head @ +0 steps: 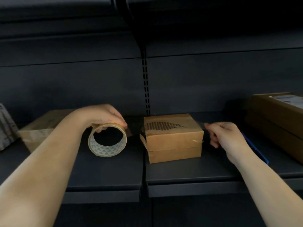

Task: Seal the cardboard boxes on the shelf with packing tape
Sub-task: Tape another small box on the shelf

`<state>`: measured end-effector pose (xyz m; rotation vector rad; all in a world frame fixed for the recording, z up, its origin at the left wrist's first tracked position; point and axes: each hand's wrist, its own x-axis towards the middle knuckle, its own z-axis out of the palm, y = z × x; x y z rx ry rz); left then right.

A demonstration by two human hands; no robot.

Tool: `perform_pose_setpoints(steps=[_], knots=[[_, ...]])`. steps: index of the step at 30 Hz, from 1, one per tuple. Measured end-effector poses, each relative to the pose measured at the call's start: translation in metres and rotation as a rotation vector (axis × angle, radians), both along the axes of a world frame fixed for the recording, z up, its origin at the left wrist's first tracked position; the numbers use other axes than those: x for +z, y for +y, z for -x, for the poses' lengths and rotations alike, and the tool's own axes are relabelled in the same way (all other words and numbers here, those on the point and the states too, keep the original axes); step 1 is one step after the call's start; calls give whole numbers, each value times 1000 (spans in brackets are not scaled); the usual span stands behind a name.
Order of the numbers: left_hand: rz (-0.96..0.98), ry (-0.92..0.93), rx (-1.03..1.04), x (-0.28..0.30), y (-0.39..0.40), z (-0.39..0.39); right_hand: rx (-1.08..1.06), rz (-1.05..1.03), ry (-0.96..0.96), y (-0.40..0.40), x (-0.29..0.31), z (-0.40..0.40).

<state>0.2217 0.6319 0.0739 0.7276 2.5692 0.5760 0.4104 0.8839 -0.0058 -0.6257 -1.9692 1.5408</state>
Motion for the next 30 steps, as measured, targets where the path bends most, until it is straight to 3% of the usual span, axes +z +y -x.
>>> perform_pose_setpoints(steps=[6, 14, 18, 19, 21, 23, 24, 27, 28, 30], knots=[[67, 32, -4, -15, 13, -9, 54, 261, -25, -7, -9, 4], [106, 159, -125, -22, 41, -27, 152, 268, -297, -10, -2, 3], [138, 186, -137, -24, 47, -31, 67, -64, -434, -7, -8, 11], [133, 183, -137, -23, 47, -31, -43, -155, -362, -2, -8, 13], [130, 184, -134, -23, 46, -32, -230, -314, -16, 3, 6, 14], [133, 181, -140, -23, 46, -34, -22, -441, 242, -12, 39, 10], [136, 180, -141, -23, 47, -34, 196, -567, 184, -27, 57, 9], [132, 197, -144, -22, 45, -36, 701, -1141, -398, -69, 83, 31], [133, 208, -146, -22, 44, -36, 797, -1230, -526, -78, 82, 42], [106, 181, -139, -24, 40, -34, 868, -1207, -650, -85, 74, 61]])
